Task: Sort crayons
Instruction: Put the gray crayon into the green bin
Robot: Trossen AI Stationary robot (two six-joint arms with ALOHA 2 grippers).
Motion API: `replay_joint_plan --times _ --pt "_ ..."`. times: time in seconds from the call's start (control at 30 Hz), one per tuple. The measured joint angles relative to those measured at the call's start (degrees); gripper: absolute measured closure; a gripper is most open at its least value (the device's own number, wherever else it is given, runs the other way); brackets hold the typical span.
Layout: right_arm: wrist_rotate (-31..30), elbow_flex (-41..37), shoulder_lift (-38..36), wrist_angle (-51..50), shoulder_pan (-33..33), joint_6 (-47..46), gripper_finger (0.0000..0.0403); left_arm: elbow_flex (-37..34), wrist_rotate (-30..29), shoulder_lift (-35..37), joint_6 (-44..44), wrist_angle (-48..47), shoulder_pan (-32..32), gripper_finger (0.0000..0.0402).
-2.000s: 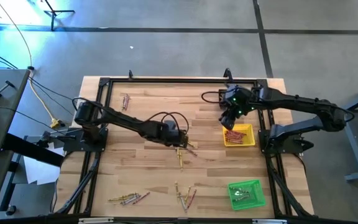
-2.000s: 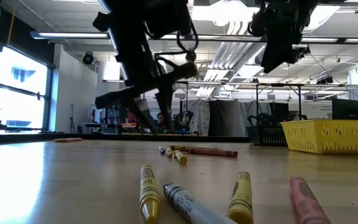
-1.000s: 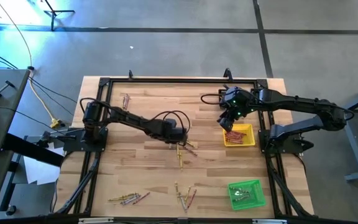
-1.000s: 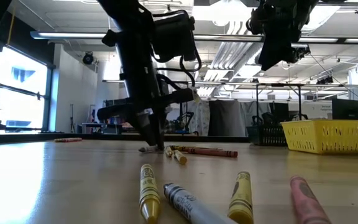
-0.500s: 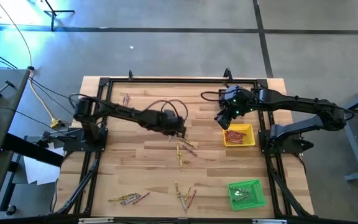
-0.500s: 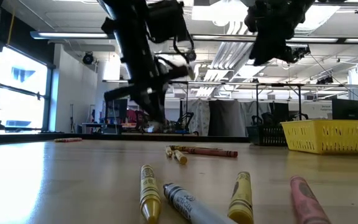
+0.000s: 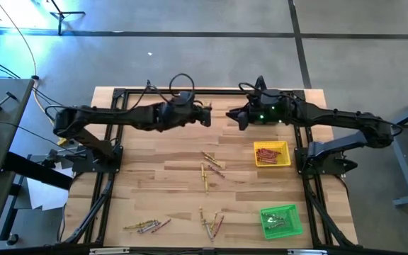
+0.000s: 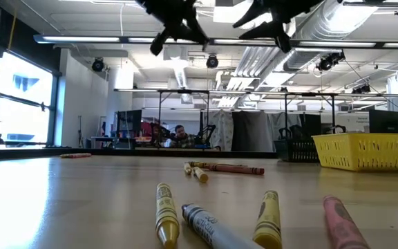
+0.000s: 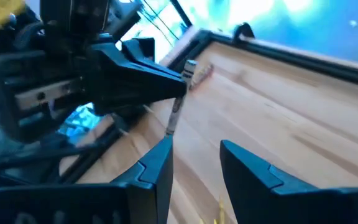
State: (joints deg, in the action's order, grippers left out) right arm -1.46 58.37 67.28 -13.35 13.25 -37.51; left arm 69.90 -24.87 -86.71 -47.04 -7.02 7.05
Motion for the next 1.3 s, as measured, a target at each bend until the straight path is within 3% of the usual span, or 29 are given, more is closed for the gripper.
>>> replay_joint_plan --times 0.33,0.97,1.13,1.3 --pt "1.0 0.0 5.3 11.1 -2.0 -1.1 0.0267 0.0 -0.8 0.2 4.1 7.0 0.7 0.0401" --pt "-2.2 0.0 9.8 15.8 -2.8 2.9 0.0267 0.0 2.2 0.3 4.2 8.7 -1.2 0.0401" --pt "-2.2 0.0 9.8 16.2 -2.8 2.9 0.0281 0.0 3.6 0.3 5.1 8.7 -1.2 0.0401" --pt "-2.0 0.0 9.8 16.3 -2.8 2.9 0.0320 0.0 3.7 0.3 5.1 8.7 -1.2 0.0401"
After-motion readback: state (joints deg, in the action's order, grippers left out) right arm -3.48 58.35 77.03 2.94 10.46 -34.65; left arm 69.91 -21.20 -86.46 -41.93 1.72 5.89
